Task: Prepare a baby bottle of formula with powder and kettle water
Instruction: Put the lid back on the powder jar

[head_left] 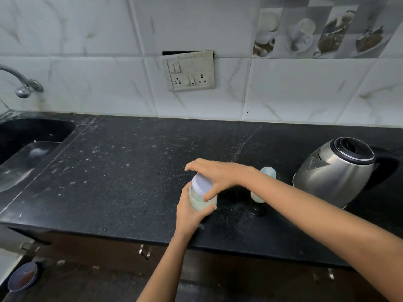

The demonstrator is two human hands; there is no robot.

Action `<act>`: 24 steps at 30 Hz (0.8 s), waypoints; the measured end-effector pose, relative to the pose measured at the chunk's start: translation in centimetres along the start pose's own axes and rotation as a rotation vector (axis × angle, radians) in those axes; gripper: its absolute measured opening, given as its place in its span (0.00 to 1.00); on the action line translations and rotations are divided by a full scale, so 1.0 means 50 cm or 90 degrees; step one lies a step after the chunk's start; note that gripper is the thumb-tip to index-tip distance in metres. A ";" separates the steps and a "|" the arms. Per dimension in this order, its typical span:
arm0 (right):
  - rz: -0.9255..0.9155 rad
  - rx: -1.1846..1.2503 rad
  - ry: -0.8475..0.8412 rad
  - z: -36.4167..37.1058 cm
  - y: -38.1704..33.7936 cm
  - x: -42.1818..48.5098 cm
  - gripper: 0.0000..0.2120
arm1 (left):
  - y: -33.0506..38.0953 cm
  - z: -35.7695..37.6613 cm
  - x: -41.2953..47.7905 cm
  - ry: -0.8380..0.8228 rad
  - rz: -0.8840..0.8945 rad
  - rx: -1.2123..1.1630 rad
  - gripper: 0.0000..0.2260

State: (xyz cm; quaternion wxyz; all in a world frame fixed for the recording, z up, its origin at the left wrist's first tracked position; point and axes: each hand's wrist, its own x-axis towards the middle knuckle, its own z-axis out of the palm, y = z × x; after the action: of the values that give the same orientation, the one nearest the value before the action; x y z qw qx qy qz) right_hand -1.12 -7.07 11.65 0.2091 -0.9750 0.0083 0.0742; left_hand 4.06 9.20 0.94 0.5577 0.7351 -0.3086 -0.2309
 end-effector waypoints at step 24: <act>0.387 -0.214 0.199 0.137 -0.111 0.035 0.38 | -0.004 0.012 0.005 0.006 -0.009 0.001 0.33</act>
State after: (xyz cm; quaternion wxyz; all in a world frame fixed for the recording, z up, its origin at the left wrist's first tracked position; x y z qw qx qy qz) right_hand -0.07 0.83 7.46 0.0106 -0.9484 0.3164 -0.0162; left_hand 3.87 8.63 0.58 0.5566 0.7390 -0.3009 -0.2311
